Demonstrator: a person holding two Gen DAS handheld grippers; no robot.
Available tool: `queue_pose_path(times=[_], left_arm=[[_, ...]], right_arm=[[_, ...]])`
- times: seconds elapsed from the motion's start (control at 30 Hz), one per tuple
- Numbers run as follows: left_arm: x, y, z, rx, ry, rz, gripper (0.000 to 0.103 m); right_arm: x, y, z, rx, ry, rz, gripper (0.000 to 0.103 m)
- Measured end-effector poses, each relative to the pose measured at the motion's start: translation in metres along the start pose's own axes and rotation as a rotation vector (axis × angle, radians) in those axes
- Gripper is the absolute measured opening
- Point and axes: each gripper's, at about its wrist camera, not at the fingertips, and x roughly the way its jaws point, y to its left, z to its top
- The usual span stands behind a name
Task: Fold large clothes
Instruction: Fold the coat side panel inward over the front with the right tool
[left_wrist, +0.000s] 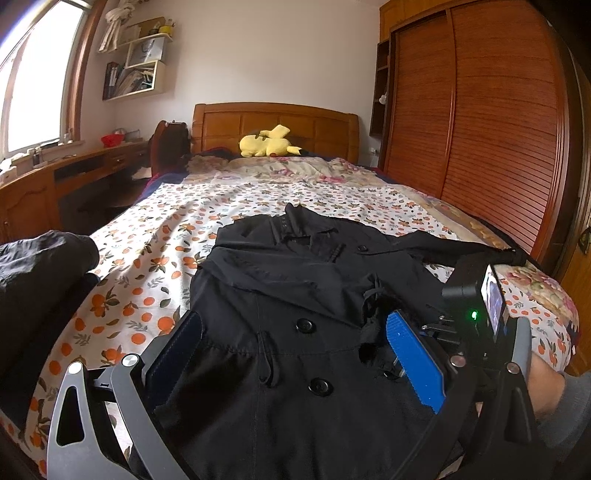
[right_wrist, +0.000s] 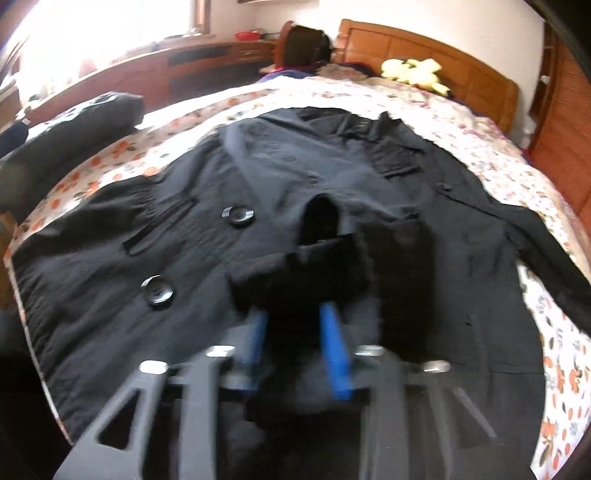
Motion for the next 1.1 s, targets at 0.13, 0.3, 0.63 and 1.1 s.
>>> queue_pose_path(times=[0.13,0.3,0.63,1.1], left_arm=[[0.002,-0.005,-0.003,0.012,0.007,-0.004,0.101],[0.006,-0.009,-0.005,0.026,0.015,-0.014,0.101],[0.014,-0.02,-0.009,0.056,0.034,-0.027,0.101],[0.04,-0.056,-0.014,0.081,0.055,-0.066,0.101]], right_arm=[[-0.017,-0.02,0.0,0.058,-0.064,0.01,0.005],[-0.05,-0.044,-0.005,0.122,-0.142,0.019,0.005],[-0.089,-0.094,-0.024,0.2,-0.18,-0.063,0.014],[-0.108,-0.111,-0.024,0.173,-0.23,-0.128,0.041]])
